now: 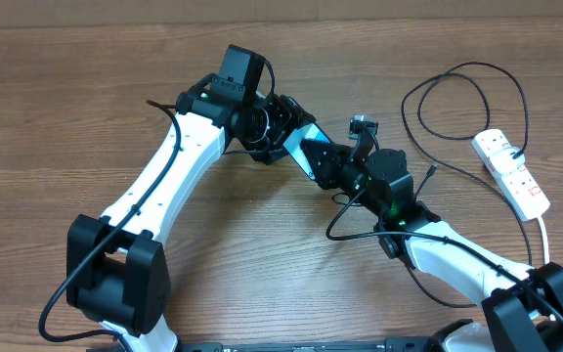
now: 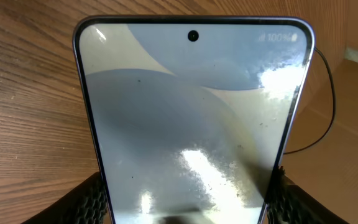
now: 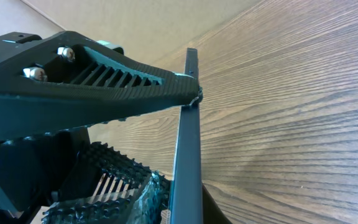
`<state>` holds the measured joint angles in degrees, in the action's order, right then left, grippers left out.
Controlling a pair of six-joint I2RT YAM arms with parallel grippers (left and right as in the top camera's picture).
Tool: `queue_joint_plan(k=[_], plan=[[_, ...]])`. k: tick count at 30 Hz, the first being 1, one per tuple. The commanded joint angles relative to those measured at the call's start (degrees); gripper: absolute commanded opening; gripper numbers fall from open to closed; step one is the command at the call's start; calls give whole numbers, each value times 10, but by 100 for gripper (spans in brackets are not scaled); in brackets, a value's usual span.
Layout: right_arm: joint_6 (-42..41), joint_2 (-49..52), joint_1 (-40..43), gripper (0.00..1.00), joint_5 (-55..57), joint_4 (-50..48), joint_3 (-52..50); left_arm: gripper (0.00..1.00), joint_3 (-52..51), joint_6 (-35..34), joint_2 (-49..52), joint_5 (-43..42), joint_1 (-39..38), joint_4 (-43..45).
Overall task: Plug charger to phone and switch on socket
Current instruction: 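Open the left gripper and pull the phone away with the right gripper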
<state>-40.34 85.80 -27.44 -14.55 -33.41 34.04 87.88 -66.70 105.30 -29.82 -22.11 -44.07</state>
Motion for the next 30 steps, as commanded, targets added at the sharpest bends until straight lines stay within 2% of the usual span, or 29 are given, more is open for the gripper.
queue_joint_plan(k=[1, 5, 7, 8, 9, 16, 22, 26, 30], plan=[[8, -8, -10, 11, -47, -19, 9, 58, 15, 24, 4, -13, -9, 3], [-19, -8, -10, 11, -50, -19, 9, 68, 15, 24, 4, -16, -9, 3], [-19, -8, -10, 9, -64, -19, 9, 78, 15, 24, 4, -20, -9, 4], [-21, -8, -10, 7, -66, -19, 9, 85, 15, 24, 4, -20, -8, 4], [-35, -8, -10, 7, -65, -19, 9, 100, 15, 25, 4, -20, -7, 4], [-176, -8, 6, 4, -65, -19, 9, 100, 17, 66, -1, -25, 22, 11], [-246, -8, 29, 4, -65, -11, 9, 100, 23, 164, -39, -28, 80, 2], [-353, -8, 47, 4, -65, 39, 9, 100, 23, 226, -92, -26, 135, -22], [-488, -8, 54, 4, -86, 94, 9, 100, 23, 258, -160, -9, 188, -60]])
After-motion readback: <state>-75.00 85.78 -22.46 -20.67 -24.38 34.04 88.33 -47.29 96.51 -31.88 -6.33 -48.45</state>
